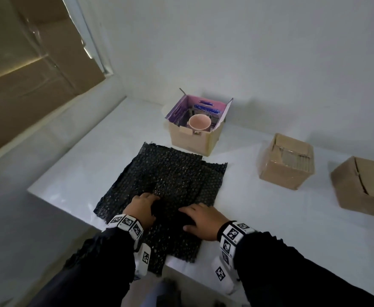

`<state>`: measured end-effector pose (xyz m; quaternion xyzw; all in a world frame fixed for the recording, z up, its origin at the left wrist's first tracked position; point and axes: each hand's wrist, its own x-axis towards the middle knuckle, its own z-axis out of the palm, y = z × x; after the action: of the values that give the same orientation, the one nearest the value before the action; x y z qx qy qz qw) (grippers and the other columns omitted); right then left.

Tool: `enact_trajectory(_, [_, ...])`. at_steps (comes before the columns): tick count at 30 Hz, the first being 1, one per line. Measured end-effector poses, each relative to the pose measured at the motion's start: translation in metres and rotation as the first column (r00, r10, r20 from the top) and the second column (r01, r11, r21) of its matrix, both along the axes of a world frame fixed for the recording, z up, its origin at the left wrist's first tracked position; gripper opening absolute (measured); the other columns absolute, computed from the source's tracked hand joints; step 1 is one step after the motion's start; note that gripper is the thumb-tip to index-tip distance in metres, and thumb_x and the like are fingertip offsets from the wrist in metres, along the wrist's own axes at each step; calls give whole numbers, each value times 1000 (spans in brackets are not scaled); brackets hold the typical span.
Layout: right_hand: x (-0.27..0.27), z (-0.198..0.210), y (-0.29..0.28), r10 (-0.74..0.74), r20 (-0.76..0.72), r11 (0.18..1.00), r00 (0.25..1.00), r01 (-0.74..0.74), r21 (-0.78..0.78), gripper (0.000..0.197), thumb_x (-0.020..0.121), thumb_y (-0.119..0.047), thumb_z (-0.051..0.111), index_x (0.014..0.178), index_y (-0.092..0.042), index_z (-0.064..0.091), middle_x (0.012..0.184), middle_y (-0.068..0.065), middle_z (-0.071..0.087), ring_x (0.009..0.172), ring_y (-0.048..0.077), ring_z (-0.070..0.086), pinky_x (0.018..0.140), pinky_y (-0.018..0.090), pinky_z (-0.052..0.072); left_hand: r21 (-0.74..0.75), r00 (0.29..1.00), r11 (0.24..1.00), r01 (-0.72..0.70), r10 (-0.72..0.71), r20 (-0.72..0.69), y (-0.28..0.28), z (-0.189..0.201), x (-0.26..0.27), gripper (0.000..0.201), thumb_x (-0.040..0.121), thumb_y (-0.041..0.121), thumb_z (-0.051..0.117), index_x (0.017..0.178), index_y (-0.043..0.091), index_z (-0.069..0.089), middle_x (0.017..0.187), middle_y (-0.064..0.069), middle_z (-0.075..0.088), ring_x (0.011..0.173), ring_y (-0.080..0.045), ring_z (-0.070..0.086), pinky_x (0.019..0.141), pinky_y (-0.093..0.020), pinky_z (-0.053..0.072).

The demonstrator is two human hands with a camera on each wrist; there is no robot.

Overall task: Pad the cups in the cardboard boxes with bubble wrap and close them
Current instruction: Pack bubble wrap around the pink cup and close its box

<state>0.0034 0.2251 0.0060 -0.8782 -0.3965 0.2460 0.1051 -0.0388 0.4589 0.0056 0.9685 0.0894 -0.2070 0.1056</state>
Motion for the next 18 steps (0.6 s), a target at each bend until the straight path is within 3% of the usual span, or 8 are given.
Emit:
enact_trajectory(3, [11, 6, 12, -103, 2, 994, 995, 103, 27, 51, 94, -51, 48, 139, -27, 43, 133, 3, 54, 122, 25, 48, 99, 39, 40, 48, 997, 996, 75, -73, -30, 8, 5, 13, 77, 74, 40, 76, 141, 34, 38, 138, 0, 40, 128, -26, 40, 101, -41, 44])
enact_trajectory(7, [29, 14, 34, -254, 43, 965, 966, 251, 70, 33, 90, -51, 53, 111, -26, 60, 107, -3, 65, 103, 20, 59, 84, 33, 45, 95, 960, 955, 280, -281, -10, 26, 6, 37, 47, 77, 45, 71, 119, 34, 56, 122, 2, 50, 117, -22, 48, 91, -36, 44])
enact_trajectory(10, [35, 12, 51, -419, 65, 895, 906, 400, 198, 35, 85, -58, 56, 97, -26, 61, 97, -5, 55, 98, 17, 55, 79, 31, 42, 20, 917, 918, 395, -396, 51, 41, 5, 56, 30, 82, 44, 63, 109, 30, 63, 114, 1, 56, 111, -21, 52, 87, -35, 47])
enact_trajectory(12, [34, 11, 60, -515, 69, 815, 854, 464, 346, 50, 75, -74, 54, 101, -32, 57, 101, -9, 50, 99, 12, 48, 83, 32, 40, -70, 894, 899, 432, -417, 163, 47, 10, 70, 34, 80, 53, 53, 102, 29, 64, 105, 1, 61, 103, -21, 57, 83, -34, 48])
enact_trajectory(14, [33, 15, 67, -545, 8, 764, 839, 492, 416, 68, 64, -83, 55, 116, -39, 50, 116, -12, 51, 107, 10, 44, 90, 34, 35, -183, 874, 875, 448, -386, 297, 50, 19, 81, 38, 78, 57, 45, 96, 27, 62, 92, 0, 66, 90, -22, 62, 75, -32, 49])
enact_trajectory(16, [35, 20, 71, -572, -85, 711, 816, 545, 443, 73, 63, -76, 64, 125, -42, 46, 123, -15, 55, 112, 10, 48, 94, 36, 37, -262, 842, 838, 480, -356, 405, 51, 30, 93, 29, 83, 49, 51, 93, 24, 60, 85, -3, 67, 82, -24, 63, 71, -33, 49])
enact_trajectory(18, [38, 22, 72, -629, -151, 627, 762, 613, 480, 52, 73, -57, 72, 117, -36, 53, 108, -12, 65, 102, 11, 60, 88, 33, 46, -294, 807, 812, 504, -322, 495, 50, 41, 103, 25, 87, 44, 53, 95, 21, 60, 85, -3, 67, 82, -24, 62, 72, -34, 48])
